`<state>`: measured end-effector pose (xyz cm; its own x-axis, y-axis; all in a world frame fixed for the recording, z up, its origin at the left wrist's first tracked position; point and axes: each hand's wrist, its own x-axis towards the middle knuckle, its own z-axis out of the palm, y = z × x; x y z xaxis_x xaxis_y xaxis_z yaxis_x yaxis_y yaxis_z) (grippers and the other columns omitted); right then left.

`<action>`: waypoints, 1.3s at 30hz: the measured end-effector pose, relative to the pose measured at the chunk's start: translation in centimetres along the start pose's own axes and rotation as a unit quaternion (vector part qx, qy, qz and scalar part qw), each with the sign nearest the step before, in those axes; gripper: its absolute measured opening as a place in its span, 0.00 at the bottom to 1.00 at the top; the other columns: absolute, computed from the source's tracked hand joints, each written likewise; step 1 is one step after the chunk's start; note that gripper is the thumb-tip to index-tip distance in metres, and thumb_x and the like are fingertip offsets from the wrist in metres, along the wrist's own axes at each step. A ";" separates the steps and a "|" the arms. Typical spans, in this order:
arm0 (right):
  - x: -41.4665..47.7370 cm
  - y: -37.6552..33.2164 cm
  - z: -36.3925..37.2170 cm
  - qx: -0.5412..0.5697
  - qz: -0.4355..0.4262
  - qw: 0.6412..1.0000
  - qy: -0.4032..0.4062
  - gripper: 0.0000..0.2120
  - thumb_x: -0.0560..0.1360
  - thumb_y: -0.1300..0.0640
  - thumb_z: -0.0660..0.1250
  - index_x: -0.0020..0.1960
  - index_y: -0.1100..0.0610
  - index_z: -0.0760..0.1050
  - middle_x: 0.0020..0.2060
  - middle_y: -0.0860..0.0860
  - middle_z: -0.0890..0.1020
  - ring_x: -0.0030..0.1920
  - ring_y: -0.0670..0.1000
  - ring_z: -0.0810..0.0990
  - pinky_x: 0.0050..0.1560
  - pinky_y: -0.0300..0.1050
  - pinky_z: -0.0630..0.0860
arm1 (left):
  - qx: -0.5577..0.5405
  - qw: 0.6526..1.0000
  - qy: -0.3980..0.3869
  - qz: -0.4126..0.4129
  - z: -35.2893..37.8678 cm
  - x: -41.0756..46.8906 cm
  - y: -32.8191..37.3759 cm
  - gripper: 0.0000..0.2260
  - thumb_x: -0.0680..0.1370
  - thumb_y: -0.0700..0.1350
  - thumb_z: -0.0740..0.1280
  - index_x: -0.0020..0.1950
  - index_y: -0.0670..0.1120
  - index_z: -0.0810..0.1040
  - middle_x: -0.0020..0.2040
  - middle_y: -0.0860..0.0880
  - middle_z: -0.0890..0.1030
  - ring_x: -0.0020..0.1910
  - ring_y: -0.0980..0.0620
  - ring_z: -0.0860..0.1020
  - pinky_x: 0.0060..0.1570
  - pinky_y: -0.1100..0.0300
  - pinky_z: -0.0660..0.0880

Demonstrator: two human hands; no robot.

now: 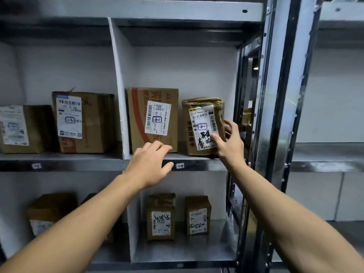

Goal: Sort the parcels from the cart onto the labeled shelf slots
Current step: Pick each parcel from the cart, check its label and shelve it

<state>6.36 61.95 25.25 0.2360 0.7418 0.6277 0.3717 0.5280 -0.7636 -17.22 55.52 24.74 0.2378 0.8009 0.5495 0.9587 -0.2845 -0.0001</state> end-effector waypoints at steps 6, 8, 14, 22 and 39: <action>1.6 0.4 -0.1 -0.018 0.019 0.996 -0.089 0.31 0.77 0.54 0.71 0.75 0.49 0.61 0.68 0.49 0.75 0.62 0.46 0.74 0.61 0.43 0.70 | -0.023 1.000 0.007 -0.012 1.2 0.7 0.2 0.23 0.80 0.57 0.60 0.73 0.53 0.66 0.69 0.53 0.69 0.67 0.52 0.67 0.65 0.51 0.67; 1.9 0.5 -0.3 -0.013 0.027 0.995 -0.098 0.32 0.77 0.55 0.72 0.76 0.49 0.61 0.68 0.50 0.75 0.61 0.46 0.74 0.58 0.43 0.70 | -0.031 0.999 0.008 -0.015 1.5 0.7 0.3 0.22 0.79 0.57 0.60 0.73 0.53 0.67 0.68 0.53 0.70 0.66 0.51 0.67 0.65 0.51 0.67; 1.9 0.3 0.0 -0.007 0.043 0.995 -0.087 0.32 0.78 0.56 0.71 0.76 0.48 0.60 0.68 0.52 0.76 0.58 0.46 0.74 0.55 0.42 0.70 | -0.048 0.999 0.003 -0.017 2.1 0.4 0.4 0.21 0.79 0.57 0.61 0.71 0.53 0.68 0.66 0.53 0.71 0.64 0.52 0.68 0.65 0.51 0.67; 1.6 -0.1 0.2 -0.057 0.059 0.995 -0.061 0.32 0.78 0.54 0.70 0.78 0.51 0.59 0.68 0.55 0.76 0.66 0.56 0.74 0.62 0.49 0.71 | -0.041 0.999 -0.004 -0.017 1.3 -0.2 0.4 0.21 0.79 0.56 0.60 0.71 0.53 0.67 0.67 0.54 0.71 0.65 0.52 0.67 0.65 0.51 0.67; -14.7 3.7 -3.9 -0.418 -0.087 0.897 -0.112 0.20 0.79 0.46 0.62 0.66 0.55 0.72 0.63 0.56 0.75 0.62 0.59 0.74 0.59 0.55 0.74 | -0.080 0.996 -0.004 0.035 3.2 -7.0 2.4 0.22 0.79 0.52 0.62 0.72 0.51 0.68 0.67 0.51 0.71 0.66 0.49 0.68 0.64 0.50 0.65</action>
<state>7.78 51.41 13.79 -0.0431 0.7917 0.6093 0.9511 0.2192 -0.2176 -16.06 50.94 18.18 0.3044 0.7809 0.5454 0.9028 -0.4191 0.0961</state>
